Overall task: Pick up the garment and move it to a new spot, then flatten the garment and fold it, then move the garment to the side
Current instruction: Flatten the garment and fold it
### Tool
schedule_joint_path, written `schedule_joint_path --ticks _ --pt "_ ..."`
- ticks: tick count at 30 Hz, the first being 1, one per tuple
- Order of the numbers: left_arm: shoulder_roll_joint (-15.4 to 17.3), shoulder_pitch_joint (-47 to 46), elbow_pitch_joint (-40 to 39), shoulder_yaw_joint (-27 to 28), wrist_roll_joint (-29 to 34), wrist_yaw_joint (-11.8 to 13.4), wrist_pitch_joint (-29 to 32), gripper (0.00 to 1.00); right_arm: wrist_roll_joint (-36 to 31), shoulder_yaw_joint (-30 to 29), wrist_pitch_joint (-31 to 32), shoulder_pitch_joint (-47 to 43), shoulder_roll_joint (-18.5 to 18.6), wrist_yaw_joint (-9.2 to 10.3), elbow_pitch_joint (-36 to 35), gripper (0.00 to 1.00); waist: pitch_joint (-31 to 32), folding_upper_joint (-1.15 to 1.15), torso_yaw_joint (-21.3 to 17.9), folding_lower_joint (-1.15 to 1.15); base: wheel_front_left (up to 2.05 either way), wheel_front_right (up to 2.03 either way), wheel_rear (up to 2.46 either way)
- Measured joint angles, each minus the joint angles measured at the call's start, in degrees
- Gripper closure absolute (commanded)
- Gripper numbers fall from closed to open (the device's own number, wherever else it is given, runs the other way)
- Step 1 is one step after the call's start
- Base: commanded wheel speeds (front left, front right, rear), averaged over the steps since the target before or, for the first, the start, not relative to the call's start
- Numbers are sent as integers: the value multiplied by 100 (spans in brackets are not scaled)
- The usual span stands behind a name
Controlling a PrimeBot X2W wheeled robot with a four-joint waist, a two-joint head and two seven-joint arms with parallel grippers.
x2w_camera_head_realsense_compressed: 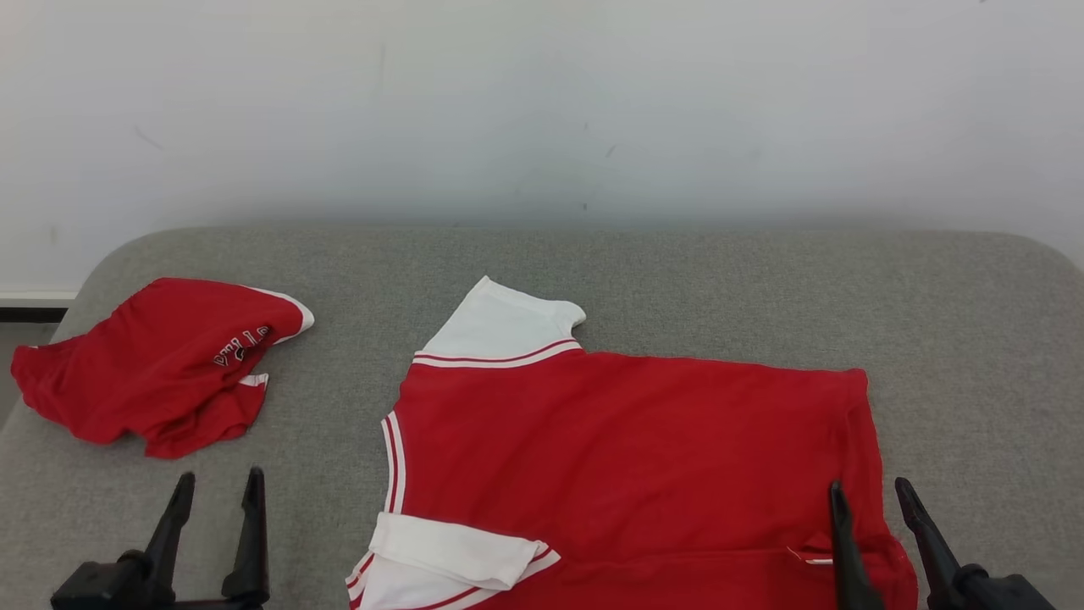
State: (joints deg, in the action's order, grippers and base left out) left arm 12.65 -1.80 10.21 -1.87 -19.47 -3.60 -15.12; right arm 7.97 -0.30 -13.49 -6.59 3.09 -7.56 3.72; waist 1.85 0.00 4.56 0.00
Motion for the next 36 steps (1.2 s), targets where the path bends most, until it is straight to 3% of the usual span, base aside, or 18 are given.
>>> schedule_joint_path --ticks 18,28,36 --pt "-140 49 222 147 274 -285 1 0 -86 -177 44 49 9 0 91 0 -67 0 28 0 0 0 0" --pt "666 -1906 290 -322 118 -383 314 0 -101 -265 1018 1560 537 0 500 0 -571 1 -144 1 0 0 0" --pt "1473 -3711 797 -1305 -1006 -390 916 0 -214 -90 1681 3261 673 0 1315 0 -1412 1 -402 2 0 0 0"
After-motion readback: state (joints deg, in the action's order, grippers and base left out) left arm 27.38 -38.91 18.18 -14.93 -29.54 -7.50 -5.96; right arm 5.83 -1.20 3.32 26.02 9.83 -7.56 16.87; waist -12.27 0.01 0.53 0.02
